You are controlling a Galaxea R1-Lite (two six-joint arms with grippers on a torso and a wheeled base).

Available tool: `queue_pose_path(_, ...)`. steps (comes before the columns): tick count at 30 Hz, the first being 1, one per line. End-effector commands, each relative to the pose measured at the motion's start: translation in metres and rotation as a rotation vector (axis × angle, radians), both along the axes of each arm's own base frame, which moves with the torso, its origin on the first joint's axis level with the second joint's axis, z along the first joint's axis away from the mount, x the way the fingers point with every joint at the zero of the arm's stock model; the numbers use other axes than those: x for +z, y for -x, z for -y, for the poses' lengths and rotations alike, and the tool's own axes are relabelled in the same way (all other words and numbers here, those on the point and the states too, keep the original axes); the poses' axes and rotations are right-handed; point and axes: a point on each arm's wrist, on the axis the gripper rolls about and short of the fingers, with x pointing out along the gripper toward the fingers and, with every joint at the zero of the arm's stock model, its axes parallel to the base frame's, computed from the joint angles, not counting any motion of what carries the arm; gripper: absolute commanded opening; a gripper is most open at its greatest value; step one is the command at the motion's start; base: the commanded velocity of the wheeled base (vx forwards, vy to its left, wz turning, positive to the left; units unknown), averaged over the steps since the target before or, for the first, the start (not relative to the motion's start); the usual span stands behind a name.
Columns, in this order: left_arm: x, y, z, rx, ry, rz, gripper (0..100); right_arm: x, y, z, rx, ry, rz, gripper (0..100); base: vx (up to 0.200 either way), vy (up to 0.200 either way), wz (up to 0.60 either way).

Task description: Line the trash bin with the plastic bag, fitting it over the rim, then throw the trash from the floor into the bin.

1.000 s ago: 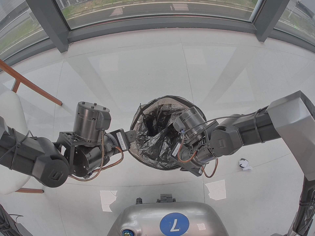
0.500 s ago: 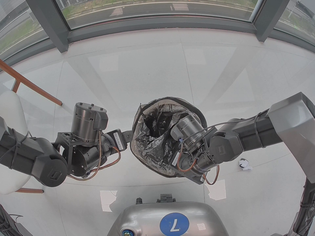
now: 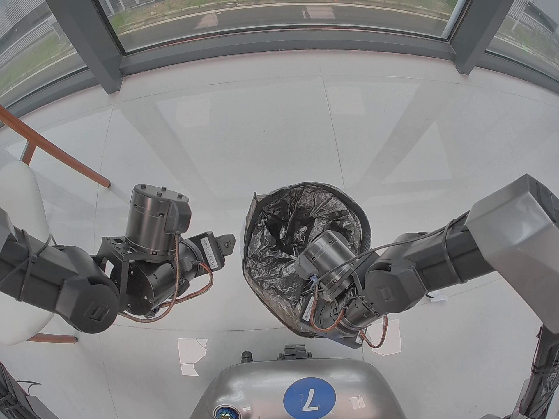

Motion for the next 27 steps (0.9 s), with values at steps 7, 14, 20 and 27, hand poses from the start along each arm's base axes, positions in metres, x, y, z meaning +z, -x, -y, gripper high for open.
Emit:
queue_pose_path(7, 0.000, 0.000, 0.000, -0.001, 0.000, -0.001, 100, -0.005, -0.007, 0.002, -0.019, -0.011, 0.023, 0, 0.000, 0.000, 0.00)
queue_pose_path(14, 0.001, 0.000, 0.001, -0.003, -0.002, 0.004, 100, 0.011, -0.009, 0.003, 0.008, -0.076, 0.111, 100, 0.000, 0.000, 0.00)
queue_pose_path(20, 0.001, 0.004, 0.000, -0.041, -0.029, 0.003, 100, 0.057, -0.001, 0.015, 0.034, -0.142, 0.189, 100, 0.000, 0.000, 0.00)
queue_pose_path(27, 0.019, 0.003, -0.002, -0.144, -0.073, 0.062, 100, 0.128, -0.014, 0.058, 0.089, -0.145, 0.373, 100, 0.000, 0.000, 0.00)
